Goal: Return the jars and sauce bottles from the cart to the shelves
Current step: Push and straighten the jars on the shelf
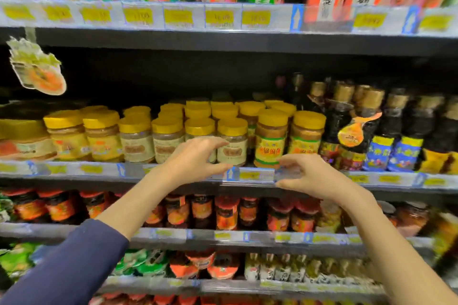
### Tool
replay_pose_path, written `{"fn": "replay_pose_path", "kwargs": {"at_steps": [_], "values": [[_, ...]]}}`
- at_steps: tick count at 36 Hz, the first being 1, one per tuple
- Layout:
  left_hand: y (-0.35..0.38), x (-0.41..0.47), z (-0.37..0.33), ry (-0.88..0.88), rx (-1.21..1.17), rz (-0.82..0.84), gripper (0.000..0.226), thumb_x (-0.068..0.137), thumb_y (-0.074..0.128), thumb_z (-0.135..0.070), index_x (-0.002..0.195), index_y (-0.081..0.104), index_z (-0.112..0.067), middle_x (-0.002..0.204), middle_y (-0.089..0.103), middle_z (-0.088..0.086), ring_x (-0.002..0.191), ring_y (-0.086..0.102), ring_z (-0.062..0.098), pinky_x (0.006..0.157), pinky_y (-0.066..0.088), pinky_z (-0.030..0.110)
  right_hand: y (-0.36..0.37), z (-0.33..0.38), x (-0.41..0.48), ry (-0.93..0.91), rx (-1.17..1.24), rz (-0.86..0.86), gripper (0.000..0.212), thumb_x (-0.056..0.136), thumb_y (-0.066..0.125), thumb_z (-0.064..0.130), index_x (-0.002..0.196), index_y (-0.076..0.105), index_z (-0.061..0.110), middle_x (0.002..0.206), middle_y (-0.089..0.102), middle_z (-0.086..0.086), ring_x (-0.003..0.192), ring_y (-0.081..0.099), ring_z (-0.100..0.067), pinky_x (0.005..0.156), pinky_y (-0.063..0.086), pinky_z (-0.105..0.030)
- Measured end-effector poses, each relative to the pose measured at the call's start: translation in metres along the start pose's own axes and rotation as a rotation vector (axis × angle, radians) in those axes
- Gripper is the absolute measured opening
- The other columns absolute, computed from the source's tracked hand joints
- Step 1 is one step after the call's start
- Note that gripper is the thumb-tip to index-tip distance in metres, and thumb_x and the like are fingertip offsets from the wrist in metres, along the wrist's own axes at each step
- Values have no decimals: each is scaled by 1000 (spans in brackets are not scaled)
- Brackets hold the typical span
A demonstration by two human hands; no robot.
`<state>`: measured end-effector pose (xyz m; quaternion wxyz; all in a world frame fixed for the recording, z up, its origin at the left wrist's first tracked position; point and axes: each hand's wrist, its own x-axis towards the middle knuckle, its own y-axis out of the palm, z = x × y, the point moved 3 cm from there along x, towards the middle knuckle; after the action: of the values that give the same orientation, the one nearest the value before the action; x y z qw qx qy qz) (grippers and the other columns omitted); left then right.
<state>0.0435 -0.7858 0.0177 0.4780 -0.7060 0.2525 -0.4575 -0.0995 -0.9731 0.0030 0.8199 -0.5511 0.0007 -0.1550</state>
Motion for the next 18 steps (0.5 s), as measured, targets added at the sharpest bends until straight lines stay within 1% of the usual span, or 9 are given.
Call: {"fn": "replay_pose_path", "kwargs": {"at_steps": [3, 7, 9, 11, 13, 15, 18], "values": [[7, 18, -9, 72, -34, -3, 62, 83, 59, -51, 137, 43, -23, 137, 51, -6, 126, 48, 15, 100, 43, 35, -14, -4, -3, 42, 7, -68, 66, 78, 73, 31, 135, 47, 14, 134, 54, -4, 122, 51, -17, 96, 41, -23], [15, 37, -23, 143, -90, -35, 66, 83, 61, -48, 139, 40, -23, 139, 49, -4, 126, 47, 13, 100, 42, 32, -30, -13, -5, 48, -92, -207, 67, 76, 75, 30, 134, 48, 12, 136, 52, -5, 124, 50, -19, 97, 40, -28], [17, 45, -29, 171, -111, -65, 67, 83, 63, -46, 140, 38, -22, 139, 48, -4, 125, 48, 14, 99, 43, 32, -35, -19, -4, 40, -99, -248, 67, 76, 75, 29, 135, 47, 14, 138, 50, -4, 126, 47, -18, 98, 37, -25], [20, 52, -33, 200, -134, -82, 69, 83, 64, -43, 141, 36, -21, 141, 46, -2, 127, 46, 15, 101, 43, 33, -40, -24, -2, 16, -114, -295, 66, 76, 75, 26, 134, 47, 15, 138, 49, -3, 126, 46, -17, 98, 35, -22], [22, 60, -35, 216, -145, -101, 72, 82, 66, -41, 143, 33, -20, 143, 44, -1, 130, 42, 16, 104, 41, 36, -43, -29, 1, -10, -140, -334, 66, 75, 76, 24, 134, 48, 15, 136, 48, -4, 124, 47, -18, 98, 37, -24], [24, 67, -37, 214, -145, -124, 73, 82, 66, -41, 143, 32, -20, 142, 44, 1, 130, 41, 17, 104, 41, 36, -45, -34, 3, -22, -149, -364, 67, 75, 75, 23, 135, 46, 17, 134, 47, -3, 122, 48, -19, 97, 39, -25], [25, 76, -40, 202, -164, -162, 73, 82, 66, -38, 143, 31, -17, 142, 41, 3, 130, 41, 18, 104, 41, 36, -48, -39, 5, -24, -158, -426, 67, 78, 73, 21, 138, 43, 17, 134, 42, -3, 112, 50, -19, 92, 44, -29]]}}
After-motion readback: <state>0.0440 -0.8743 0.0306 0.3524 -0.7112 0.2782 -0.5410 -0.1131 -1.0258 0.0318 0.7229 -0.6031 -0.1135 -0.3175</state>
